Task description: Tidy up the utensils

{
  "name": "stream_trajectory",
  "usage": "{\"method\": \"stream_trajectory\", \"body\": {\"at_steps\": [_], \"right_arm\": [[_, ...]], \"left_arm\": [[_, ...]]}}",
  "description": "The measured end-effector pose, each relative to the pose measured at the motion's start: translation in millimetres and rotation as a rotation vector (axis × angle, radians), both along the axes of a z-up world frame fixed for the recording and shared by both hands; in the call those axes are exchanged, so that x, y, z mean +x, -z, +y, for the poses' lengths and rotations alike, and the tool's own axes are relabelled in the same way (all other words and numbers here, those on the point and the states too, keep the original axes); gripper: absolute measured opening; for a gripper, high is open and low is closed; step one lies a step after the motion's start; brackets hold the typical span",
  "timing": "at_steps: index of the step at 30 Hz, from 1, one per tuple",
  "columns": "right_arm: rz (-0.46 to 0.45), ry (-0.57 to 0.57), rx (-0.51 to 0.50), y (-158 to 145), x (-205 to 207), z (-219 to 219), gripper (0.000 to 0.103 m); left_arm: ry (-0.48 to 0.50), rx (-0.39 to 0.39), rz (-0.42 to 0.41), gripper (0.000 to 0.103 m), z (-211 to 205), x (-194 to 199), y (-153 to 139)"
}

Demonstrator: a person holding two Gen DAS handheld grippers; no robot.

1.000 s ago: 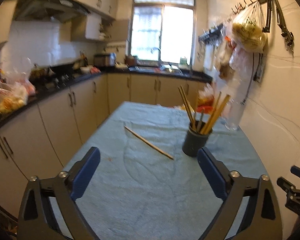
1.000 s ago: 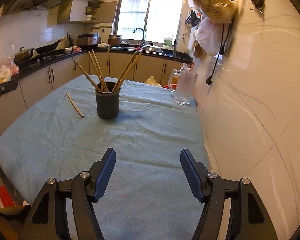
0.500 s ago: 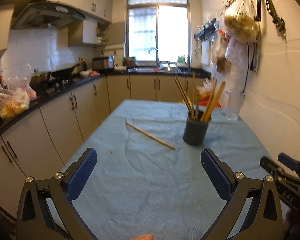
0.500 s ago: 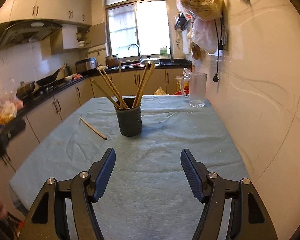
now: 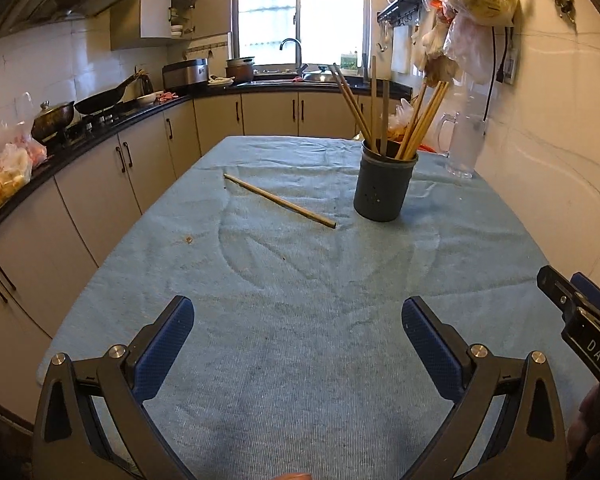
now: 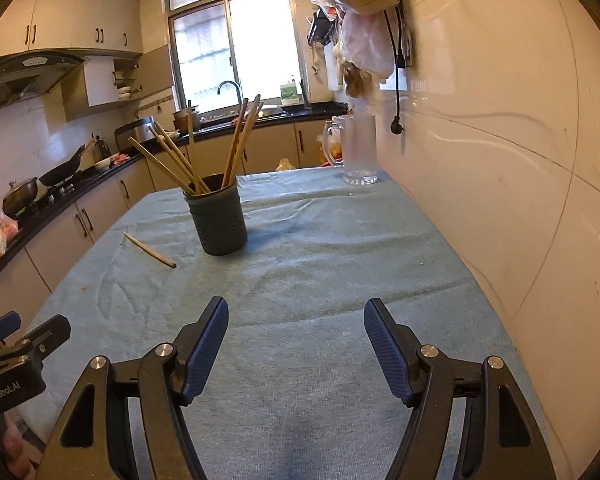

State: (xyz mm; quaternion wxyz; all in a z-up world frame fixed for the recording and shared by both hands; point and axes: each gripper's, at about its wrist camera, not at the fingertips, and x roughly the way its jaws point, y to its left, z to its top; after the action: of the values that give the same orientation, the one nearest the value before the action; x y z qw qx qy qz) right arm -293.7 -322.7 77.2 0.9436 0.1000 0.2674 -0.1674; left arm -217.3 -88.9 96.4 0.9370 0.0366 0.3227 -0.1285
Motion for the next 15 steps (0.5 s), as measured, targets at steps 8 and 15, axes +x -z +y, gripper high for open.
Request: {"method": "stream_trajectory", "body": {"at_steps": [8,15], "right_arm": [[-0.033,-0.003,-0.058,-2.1,3.2,2.9,0.075],[-0.046,-0.007,-0.076,-3.6,4.0,2.8,0.078]], "left_arm": [[0.000,-0.013,-0.048,0.103,0.2,4.5,-4.2],[0.002,0.028,-0.120,0.103,-6.8,-1.0,-11.0]]}}
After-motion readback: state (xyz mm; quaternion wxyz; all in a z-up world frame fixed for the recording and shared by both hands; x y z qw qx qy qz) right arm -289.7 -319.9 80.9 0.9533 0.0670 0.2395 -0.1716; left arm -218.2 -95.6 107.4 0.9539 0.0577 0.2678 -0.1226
